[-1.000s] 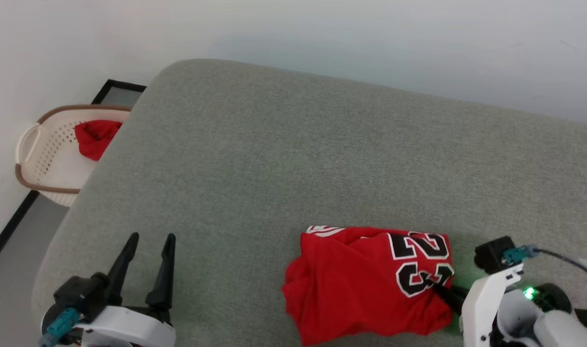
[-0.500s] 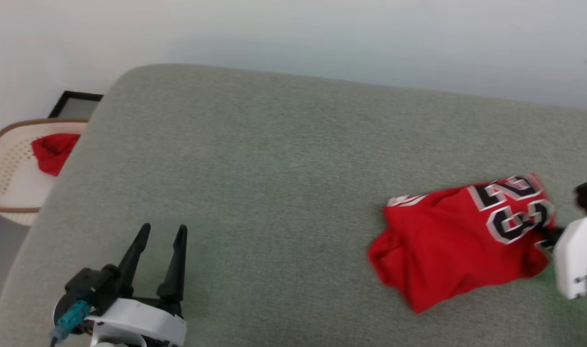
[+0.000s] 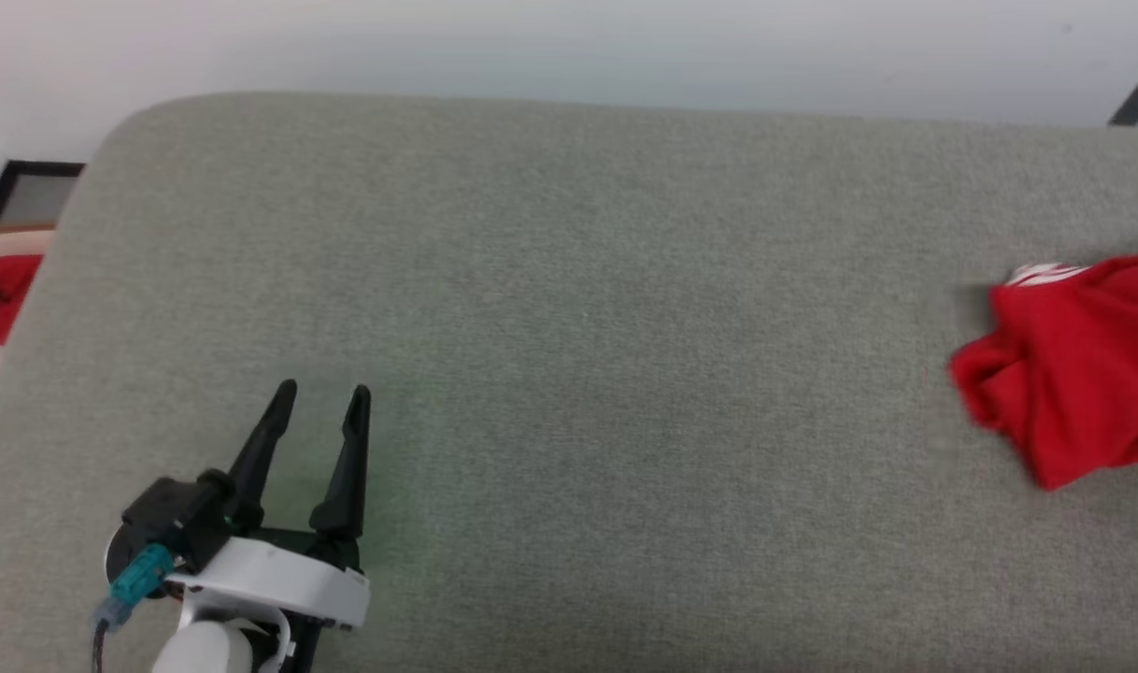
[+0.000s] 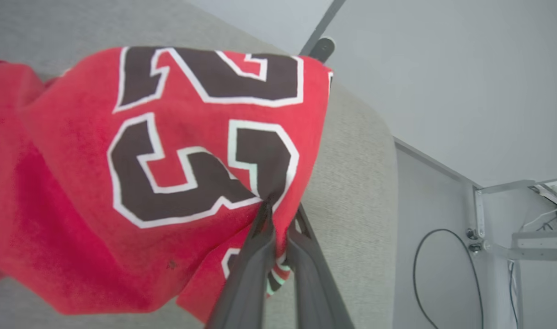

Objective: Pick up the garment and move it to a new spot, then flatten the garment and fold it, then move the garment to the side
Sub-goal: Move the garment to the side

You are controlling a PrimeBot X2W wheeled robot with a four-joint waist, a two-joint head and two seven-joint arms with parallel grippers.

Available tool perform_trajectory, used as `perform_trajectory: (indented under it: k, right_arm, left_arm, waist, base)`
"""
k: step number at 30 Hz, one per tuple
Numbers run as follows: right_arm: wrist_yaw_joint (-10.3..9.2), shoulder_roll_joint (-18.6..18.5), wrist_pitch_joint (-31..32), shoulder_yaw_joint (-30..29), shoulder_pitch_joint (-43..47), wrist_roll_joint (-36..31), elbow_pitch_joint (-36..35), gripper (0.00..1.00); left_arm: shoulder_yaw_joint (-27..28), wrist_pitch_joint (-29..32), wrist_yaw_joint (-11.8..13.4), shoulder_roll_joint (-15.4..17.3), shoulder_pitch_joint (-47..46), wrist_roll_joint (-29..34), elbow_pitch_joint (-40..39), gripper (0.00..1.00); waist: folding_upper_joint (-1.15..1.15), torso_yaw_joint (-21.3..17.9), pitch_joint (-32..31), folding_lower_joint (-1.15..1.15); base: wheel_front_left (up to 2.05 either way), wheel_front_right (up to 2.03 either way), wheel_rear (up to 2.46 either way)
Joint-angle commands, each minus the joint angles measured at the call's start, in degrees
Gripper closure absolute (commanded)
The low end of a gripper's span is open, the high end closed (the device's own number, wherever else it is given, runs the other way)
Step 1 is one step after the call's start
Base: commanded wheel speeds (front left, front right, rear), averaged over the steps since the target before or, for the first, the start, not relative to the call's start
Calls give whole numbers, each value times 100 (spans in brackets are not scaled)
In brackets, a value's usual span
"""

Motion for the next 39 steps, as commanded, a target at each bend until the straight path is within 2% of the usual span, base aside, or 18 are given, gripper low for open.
perform_trajectory:
  k: [1, 4, 9, 13, 22, 23, 24, 28, 29, 30, 31, 39]
  right_arm:
    - [-8, -105, -85, 25, -134, -43, 78, 100]
    - [-9, -401, -276, 94, -253, -120, 333, 100]
    - [-8, -597, -559, 235, -484, -296, 777, 100]
    - [-9, -594, -708, 258, -654, -459, 1076, 100]
    - [-8, -191, -853, 272, -923, -698, 1998, 100]
    - [-8, -143, -862, 264, -957, -741, 2080, 92]
    - [-8, -108, -865, 253, -982, -772, 2161, 74]
    - [-8, 68, -874, 160, -1082, -847, 2437, 52]
    - [-8, 92, -909, 138, -1112, -871, 2462, 31]
    - [-8, 138, -911, 96, -1136, -880, 2512, 31]
    - [-8, 167, -918, 96, -1132, -908, 2536, 1]
    - [-8, 606, -1412, -118, -1125, -883, 2390, 0]
  left_arm:
    - [7, 4, -13, -1, -80, 33, -21, 0]
    - [4, 4, -13, 19, -130, 32, -25, 0]
    - [-19, 4, -14, 61, -214, -3, -9, 0]
    - [-46, 4, -14, 84, -263, -16, 11, 0]
    - [-101, 4, -14, 144, -363, -37, 57, 0]
    - [-99, 4, -14, 154, -364, -30, 65, 0]
    - [-103, 4, -14, 162, -364, -29, 76, 0]
    - [-88, 4, -14, 197, -326, -43, 120, 0]
    - [-81, 4, -14, 207, -311, -49, 127, 0]
    - [-69, 4, -14, 216, -289, -50, 143, 0]
    - [-63, 4, -14, 226, -264, -52, 155, 0]
    - [21, 4, -14, 265, -64, -53, 236, 0]
  waist:
    - [0, -151, 171, 0]
    - [0, -197, 245, 0]
    - [0, -238, 347, 0]
    - [0, -234, 391, 0]
    - [0, -169, 433, 0]
    - [0, -164, 426, 0]
    - [0, -159, 414, 0]
    - [0, -163, 326, 0]
    - [0, -168, 302, 0]
    - [0, -182, 261, 0]
    - [0, -193, 231, 0]
    - [0, -358, -193, 0]
  base:
    - [0, 0, 0]
    - [0, 0, 0]
    - [0, 0, 0]
    - [0, 0, 0]
    - [0, 0, 0]
    - [0, 0, 0]
    - [0, 0, 0]
    - [0, 0, 0]
    - [0, 0, 0]
    - [0, 0, 0]
    - [0, 0, 0]
    - [0, 0, 0]
